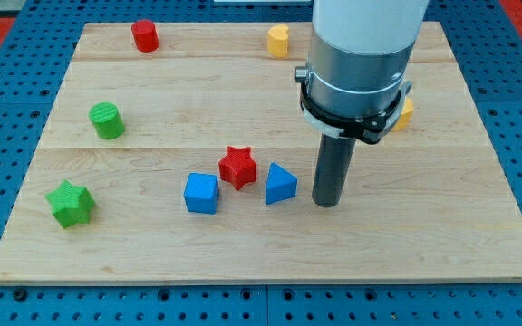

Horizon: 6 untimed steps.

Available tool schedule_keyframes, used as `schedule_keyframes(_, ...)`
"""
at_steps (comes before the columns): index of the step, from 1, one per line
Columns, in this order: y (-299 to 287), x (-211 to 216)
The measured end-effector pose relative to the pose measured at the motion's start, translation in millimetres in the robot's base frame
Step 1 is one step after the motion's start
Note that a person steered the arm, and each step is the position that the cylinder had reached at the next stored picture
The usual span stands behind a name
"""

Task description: Move your arm below the yellow heart

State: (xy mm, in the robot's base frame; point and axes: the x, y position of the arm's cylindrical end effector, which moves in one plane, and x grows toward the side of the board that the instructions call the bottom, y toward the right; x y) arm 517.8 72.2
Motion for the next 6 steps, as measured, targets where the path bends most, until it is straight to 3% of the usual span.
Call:
schedule_keyframes(2, -23.7, -8.5)
schedule_keyframes(3, 2.8, -35.0)
schedule_keyframes(4, 32.5, -87.0)
schedule_keyframes(6, -9.1, -185.8)
